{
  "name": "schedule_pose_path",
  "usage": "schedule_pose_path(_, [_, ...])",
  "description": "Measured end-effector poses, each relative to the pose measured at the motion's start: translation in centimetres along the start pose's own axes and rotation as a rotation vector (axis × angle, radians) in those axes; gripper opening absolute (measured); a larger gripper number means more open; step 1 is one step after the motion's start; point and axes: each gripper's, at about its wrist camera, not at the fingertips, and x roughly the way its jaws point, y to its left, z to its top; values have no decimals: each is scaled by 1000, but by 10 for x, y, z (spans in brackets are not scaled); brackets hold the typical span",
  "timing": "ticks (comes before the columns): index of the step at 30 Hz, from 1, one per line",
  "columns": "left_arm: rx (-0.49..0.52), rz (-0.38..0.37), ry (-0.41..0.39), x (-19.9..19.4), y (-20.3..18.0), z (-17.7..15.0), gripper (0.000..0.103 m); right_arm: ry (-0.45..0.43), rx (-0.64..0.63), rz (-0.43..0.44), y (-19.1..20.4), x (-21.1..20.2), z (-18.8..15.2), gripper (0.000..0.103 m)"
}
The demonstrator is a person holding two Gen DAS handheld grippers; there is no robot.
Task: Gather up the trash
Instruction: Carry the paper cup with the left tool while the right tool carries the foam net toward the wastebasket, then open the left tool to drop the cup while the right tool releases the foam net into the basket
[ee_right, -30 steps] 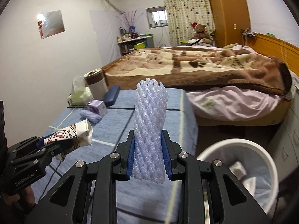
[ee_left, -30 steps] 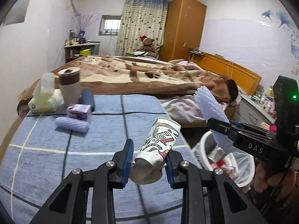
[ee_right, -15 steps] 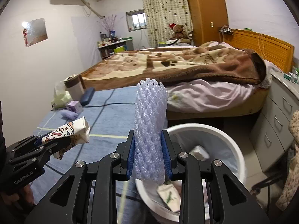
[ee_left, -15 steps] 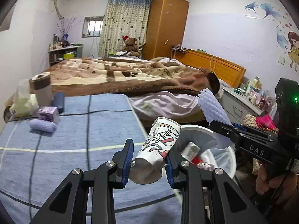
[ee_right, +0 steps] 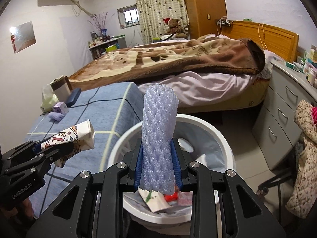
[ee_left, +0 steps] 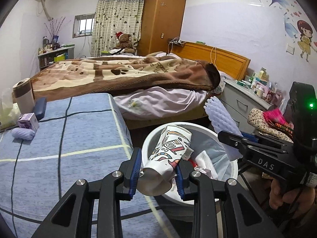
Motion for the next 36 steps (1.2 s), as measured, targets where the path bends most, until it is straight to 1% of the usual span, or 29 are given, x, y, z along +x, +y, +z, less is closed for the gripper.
schedule_pose_path(10, [23,-12,23,17,-17,2,32,42,21,-26,-14,6,-5,28])
schedule_pose_path(13, [1,-17,31,24,-16,2,32,60,29,-37,-16,10,-6,28])
schedule_pose_path(16, [8,-10,34,29,-17,3,32,71,37,-44,-18,13,-6,28])
schedule_pose_path(19, [-6,-22,41,34,-17,3,32,82,44,-56,-20,16,-7,28])
schedule_pose_path(20, [-8,-22,42,35,-17,3,32,84,46,-57,-20,16,-7,29])
schedule_pose_path(21, [-4,-22,42,35,-17,3,37,85,47,-58,-20,16,-7,29])
schedule_pose_path(23, [-8,-26,42,35,-16,2,43,87,47,-62,-20,17,-7,30])
schedule_pose_path(26, [-15,-35,43,35,-13,3,47,86,53,-71,-20,17,-7,31])
schedule_pose_path(27, [-12,-34,40,34,-13,3,49,84,57,-70,-20,16,-6,33])
schedule_pose_path(28, [-12,-34,39,33,-12,3,50,82,60,-71,-21,16,-6,35])
schedule_pose_path(30, [-20,-37,38,32,-11,3,52,81,65,-77,-21,16,-6,42])
schedule_pose_path(36, [-31,-23,25,25,-4,4,52,78,67,-80,-19,17,-5,43])
